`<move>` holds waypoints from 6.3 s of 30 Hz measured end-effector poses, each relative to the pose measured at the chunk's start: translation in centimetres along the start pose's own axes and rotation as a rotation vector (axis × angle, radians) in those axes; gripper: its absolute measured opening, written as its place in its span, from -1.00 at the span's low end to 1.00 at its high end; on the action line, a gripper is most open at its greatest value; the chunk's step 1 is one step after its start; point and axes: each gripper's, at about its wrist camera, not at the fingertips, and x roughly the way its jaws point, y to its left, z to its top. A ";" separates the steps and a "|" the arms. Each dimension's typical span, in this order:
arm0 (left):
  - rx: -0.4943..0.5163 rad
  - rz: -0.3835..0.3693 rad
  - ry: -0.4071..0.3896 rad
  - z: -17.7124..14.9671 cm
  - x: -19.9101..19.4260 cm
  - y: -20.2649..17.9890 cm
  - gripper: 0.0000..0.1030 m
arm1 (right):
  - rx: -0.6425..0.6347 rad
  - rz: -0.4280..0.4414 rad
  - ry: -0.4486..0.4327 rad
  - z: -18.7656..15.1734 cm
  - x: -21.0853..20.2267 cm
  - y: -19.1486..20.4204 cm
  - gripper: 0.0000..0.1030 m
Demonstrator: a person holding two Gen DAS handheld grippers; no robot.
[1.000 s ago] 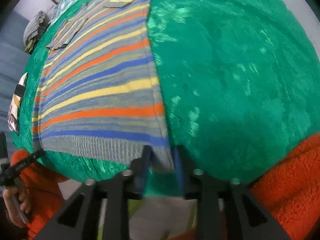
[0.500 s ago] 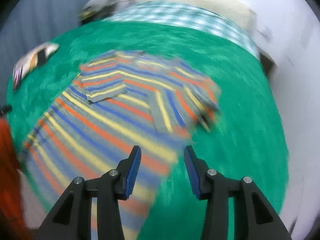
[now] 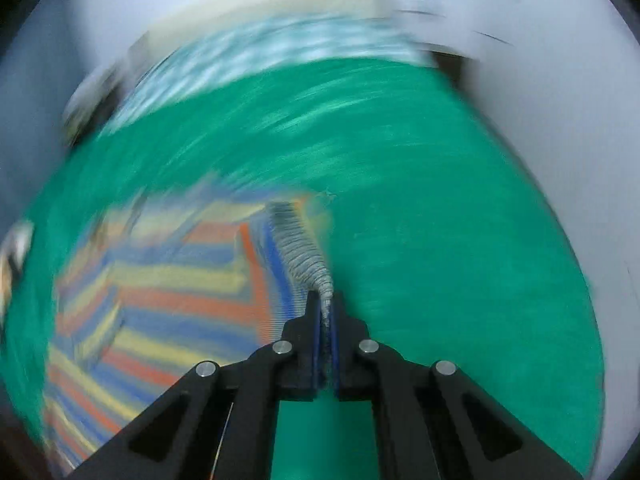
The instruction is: Fold small clothes
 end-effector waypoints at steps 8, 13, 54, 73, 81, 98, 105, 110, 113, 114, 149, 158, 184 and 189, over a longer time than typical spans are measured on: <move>0.023 0.012 0.019 -0.4 0.6 -0.7 0.66 | 0.195 -0.128 0.099 -2.7 0.5 -11.0 -0.93; -0.002 0.015 0.026 -0.4 0.6 0.1 0.66 | 0.194 -0.213 0.143 -5.6 2.0 -11.8 -0.94; 0.526 -0.319 0.098 13.8 8.6 -20.6 -0.90 | -0.285 0.228 0.150 -26.5 -7.7 10.9 0.28; -0.086 0.124 0.027 22.5 12.0 4.1 -0.93 | -0.337 0.127 0.166 -26.6 -5.5 11.3 0.38; -0.093 0.156 0.060 22.3 12.5 6.2 -0.04 | -0.344 0.119 0.161 -26.5 -5.2 11.4 0.49; -0.113 -0.165 0.065 3.2 -1.7 8.8 0.47 | -0.599 0.708 0.390 -31.2 -9.7 33.9 0.13; -0.134 -0.196 0.067 2.0 -2.7 10.3 0.50 | -0.218 0.829 0.574 -31.0 -3.6 31.9 -0.89; -0.110 -0.373 0.202 1.1 -0.6 7.0 0.50 | 0.167 0.943 0.651 -30.7 0.2 24.7 -0.89; -0.104 -0.512 0.304 0.7 0.8 4.2 0.47 | 0.191 1.005 0.648 -30.6 0.5 24.3 -0.89; -0.087 -0.547 0.336 0.6 1.3 3.1 0.46 | 0.172 1.021 0.645 -30.8 0.3 24.7 -0.89; 0.073 -0.475 0.395 -0.4 2.1 1.6 -0.04 | -0.056 0.319 0.416 -26.6 -9.8 7.0 -0.06; 0.280 -0.285 0.376 -1.9 1.3 -1.6 -0.99 | -0.184 0.213 0.518 -27.5 -8.3 8.4 -0.94; 0.115 -0.093 0.058 0.3 -5.3 0.7 0.71 | -0.063 -0.042 0.217 -25.0 -13.6 4.2 0.17; 0.058 -0.129 -0.059 3.9 -4.4 -0.1 0.78 | 0.019 -0.077 0.011 -23.3 -13.2 2.8 0.32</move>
